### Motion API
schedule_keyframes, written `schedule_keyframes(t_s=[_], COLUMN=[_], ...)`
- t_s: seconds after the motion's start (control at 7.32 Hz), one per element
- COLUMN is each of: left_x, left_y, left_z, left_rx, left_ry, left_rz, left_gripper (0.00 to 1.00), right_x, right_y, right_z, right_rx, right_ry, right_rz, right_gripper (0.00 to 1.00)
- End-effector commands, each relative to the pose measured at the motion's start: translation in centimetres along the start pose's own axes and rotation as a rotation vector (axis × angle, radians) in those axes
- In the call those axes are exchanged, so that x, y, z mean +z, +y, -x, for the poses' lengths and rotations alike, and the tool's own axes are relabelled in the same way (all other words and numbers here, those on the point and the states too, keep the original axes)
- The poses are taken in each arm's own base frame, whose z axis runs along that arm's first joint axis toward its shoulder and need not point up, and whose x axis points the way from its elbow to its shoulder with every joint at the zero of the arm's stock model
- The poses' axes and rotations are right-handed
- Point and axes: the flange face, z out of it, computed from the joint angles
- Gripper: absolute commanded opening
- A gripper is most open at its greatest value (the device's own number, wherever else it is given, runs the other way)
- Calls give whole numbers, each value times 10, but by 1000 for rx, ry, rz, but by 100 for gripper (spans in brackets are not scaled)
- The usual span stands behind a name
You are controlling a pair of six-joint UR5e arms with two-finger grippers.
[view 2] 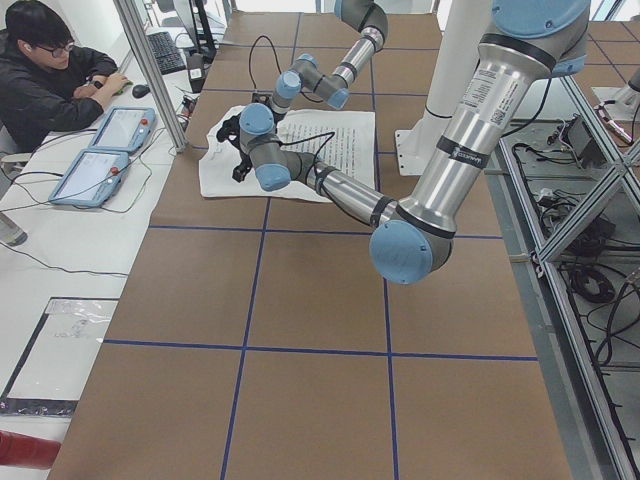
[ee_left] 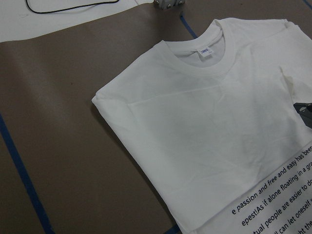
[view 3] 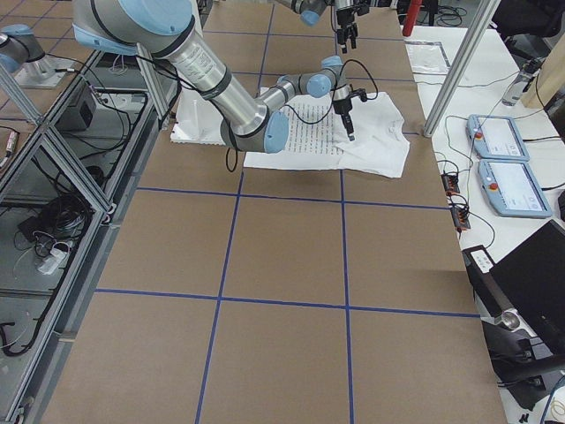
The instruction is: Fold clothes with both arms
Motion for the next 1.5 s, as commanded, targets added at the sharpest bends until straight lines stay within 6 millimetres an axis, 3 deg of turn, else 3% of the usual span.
schedule_keyframes(t_s=[0.0, 0.68, 0.82, 0.96, 1.23, 1.37], left_x=[0, 0, 0, 0, 0, 0], left_y=[0, 0, 0, 0, 0, 0], left_z=[0, 0, 0, 0, 0, 0], left_rx=[0, -6, -6, -8, -10, -11], left_ry=[0, -1, -1, -1, -1, -1], left_rz=[0, -1, -1, -1, -1, -1], left_gripper=[100, 100, 100, 100, 100, 100], right_x=[4, 5, 5, 5, 6, 6], right_y=[1, 12, 13, 13, 13, 13], right_z=[0, 11, 11, 11, 11, 11], right_rx=[-83, -117, -117, -122, -122, -124], right_ry=[10, 5, 4, 4, 5, 5], right_rz=[-3, 5, 6, 6, 7, 7], right_gripper=[51, 47, 41, 25, 4, 0])
